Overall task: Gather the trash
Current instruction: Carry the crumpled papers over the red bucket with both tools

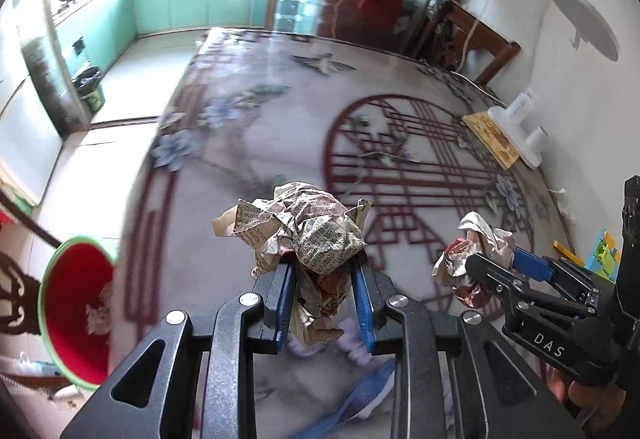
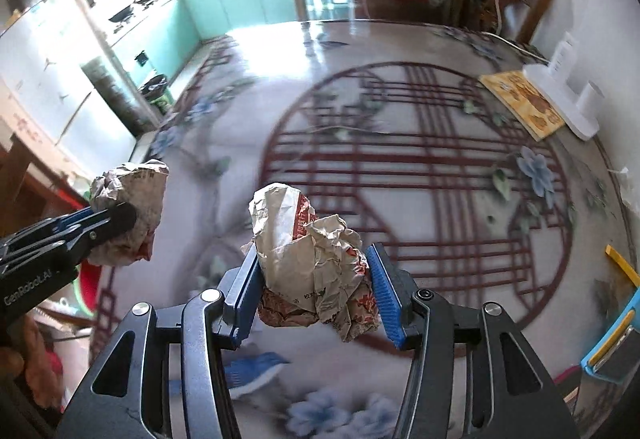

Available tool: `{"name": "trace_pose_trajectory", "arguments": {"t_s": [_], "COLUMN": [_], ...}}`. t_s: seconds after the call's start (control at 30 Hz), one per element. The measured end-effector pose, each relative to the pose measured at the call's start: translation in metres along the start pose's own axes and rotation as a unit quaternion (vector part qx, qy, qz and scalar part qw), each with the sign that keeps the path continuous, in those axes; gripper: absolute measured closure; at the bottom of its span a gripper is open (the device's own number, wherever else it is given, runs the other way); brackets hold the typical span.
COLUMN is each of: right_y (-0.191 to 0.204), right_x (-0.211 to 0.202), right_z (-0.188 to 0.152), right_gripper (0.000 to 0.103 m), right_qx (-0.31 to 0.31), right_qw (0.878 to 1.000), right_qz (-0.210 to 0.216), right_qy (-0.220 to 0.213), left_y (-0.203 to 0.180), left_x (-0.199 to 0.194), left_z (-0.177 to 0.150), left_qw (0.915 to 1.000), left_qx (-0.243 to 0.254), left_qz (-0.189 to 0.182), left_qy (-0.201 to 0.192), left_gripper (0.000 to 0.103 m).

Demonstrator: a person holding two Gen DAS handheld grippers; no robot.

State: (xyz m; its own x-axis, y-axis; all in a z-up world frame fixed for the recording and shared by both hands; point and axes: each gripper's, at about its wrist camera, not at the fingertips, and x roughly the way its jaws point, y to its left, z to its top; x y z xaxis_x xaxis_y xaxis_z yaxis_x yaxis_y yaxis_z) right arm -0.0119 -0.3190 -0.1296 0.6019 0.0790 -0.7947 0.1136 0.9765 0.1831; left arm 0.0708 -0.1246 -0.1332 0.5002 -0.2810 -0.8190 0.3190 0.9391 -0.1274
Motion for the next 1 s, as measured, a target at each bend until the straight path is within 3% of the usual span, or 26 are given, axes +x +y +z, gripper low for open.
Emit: {"name": "trace_pose_trajectory", "arguments": {"t_s": [0.47,1.0], "right_y": [0.087,0.161], "right_x": [-0.001,0.005], "right_z": [-0.005,-0.01], "right_gripper": [0.053,0.053], "right_qx": [-0.069,-0.135], "right_qw": [0.997,0.989], "right_qz": [0.023,0.055], "right_qy": [-0.01,-0.005], "left_y": [0.091,0.165], "left_x": [-0.061,-0.09], "left_z": [-0.032,-0.064], "left_qw": [0.9962,0.9856], "left_qx": [-0.068,-0.136], "left_qz": [0.037,0.082], "left_qy": [-0.04,-0.057], "left_gripper": [0.079,0.079]}}
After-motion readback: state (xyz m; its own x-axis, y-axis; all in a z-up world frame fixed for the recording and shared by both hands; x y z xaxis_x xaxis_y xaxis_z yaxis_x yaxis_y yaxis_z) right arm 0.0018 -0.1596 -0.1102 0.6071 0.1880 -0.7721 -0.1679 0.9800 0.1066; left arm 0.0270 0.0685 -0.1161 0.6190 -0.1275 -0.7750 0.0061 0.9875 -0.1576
